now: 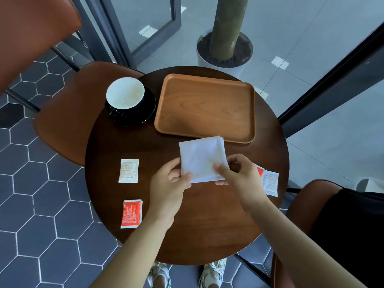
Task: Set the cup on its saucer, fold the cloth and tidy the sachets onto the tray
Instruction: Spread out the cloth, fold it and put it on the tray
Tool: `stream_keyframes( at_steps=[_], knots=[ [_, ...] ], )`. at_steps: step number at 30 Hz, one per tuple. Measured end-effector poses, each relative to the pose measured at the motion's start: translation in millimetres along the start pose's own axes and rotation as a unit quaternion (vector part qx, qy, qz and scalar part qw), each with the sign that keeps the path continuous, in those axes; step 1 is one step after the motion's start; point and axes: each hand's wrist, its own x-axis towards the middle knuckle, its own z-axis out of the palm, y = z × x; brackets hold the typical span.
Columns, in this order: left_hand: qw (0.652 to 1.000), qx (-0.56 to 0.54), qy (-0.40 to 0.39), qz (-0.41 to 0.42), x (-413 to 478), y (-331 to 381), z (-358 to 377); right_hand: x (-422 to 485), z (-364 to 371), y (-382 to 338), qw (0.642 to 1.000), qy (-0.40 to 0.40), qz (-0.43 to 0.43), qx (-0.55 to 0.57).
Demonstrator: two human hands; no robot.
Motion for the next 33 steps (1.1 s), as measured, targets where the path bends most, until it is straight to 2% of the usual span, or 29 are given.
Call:
stream_keyframes(
  at_steps=[6, 13, 19, 26, 33],
  knots=[
    [0.997, 0.047, 0.008, 0.056, 12.5, 6.6, -25.0, -3.6, 11.1, -10.3, 0.999, -0.049, 0.014, 0.018],
    [0.985, 0.130, -0.004, 0.110, 27.5, 19.5, -51.8, -8.7, 41.5, -25.3, 0.991, 0.008, -0.028, -0.128],
    [0.972, 0.182, -0.026, 0.144, 42.5, 35.5, -66.3, -12.0, 57.6, -35.3, 0.986, 0.046, -0.043, -0.155],
    [0.968, 0.207, -0.022, 0.139, 71.2, 50.1, -50.4, 15.6, 57.6, -44.3, 0.989, 0.062, -0.025, -0.133],
    [0.954, 0.255, 0.016, 0.154, 114.4, 70.5, -16.4, 79.3, 44.1, -55.1, 0.988, 0.042, -0.020, -0.144]
  ],
)
